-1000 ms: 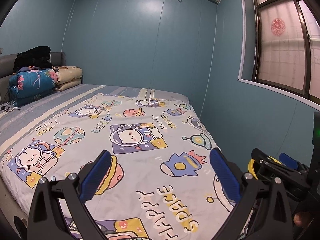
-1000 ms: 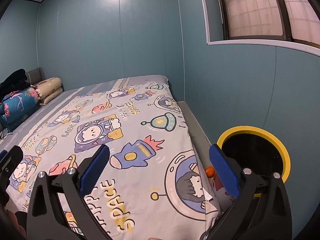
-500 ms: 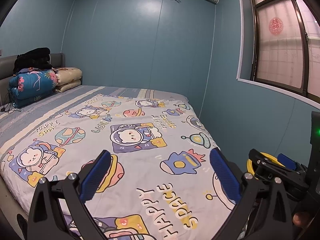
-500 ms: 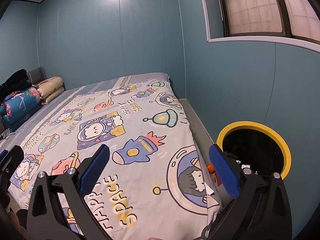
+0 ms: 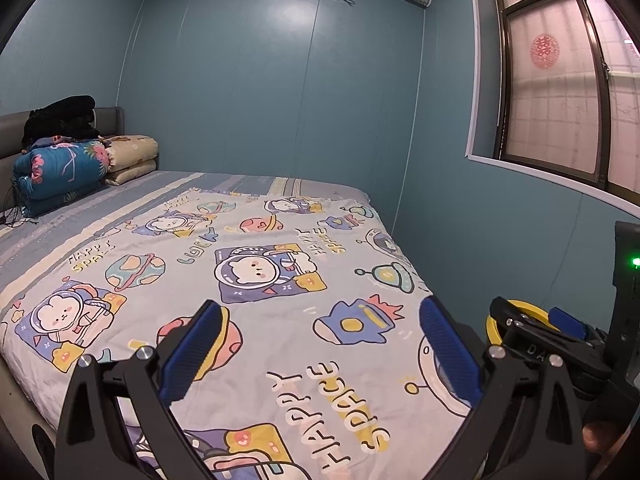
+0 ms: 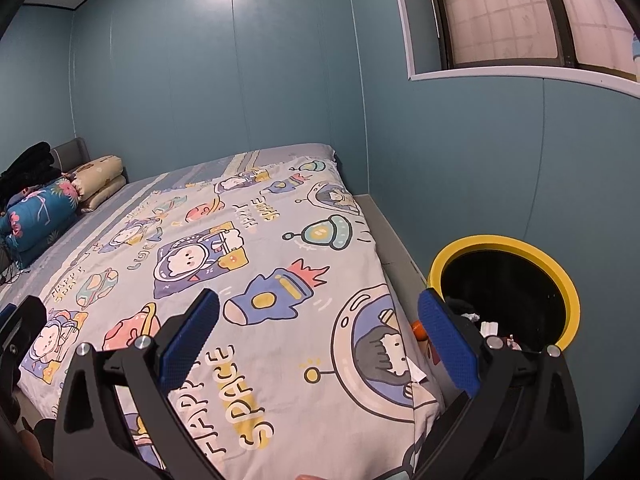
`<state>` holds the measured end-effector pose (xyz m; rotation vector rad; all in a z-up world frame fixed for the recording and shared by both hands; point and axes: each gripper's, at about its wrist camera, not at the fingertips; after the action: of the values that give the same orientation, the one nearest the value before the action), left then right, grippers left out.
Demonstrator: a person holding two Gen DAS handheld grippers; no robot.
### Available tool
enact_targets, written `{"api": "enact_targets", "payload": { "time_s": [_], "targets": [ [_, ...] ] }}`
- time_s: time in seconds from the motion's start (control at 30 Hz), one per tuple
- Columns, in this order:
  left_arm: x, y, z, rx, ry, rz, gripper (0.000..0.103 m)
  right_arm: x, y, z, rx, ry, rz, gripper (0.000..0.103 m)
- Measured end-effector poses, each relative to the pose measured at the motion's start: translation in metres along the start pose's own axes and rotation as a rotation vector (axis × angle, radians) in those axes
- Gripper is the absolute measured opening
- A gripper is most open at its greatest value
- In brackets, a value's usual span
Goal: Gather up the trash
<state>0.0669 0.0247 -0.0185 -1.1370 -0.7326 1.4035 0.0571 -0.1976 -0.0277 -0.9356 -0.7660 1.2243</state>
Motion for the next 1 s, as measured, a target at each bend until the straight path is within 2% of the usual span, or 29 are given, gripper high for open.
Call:
{"api": "enact_targets", "payload": {
  "time_s": [1.0],
  "targets": [
    [0.0013, 0.0078, 0.0043, 0.016, 0.008, -0.006, 0.095, 0.0019, 0.0084, 0.0008, 0.024, -0.013, -0.001, 0.095]
  ]
}}
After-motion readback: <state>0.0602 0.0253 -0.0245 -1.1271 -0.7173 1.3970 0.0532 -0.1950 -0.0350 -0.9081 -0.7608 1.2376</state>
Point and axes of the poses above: each gripper's, at about its wrist camera, not at the fingertips, and z roughly against the way its jaws point, x to its left, y to its underside, and after that the axes turned 6 degrees about z, right-handed
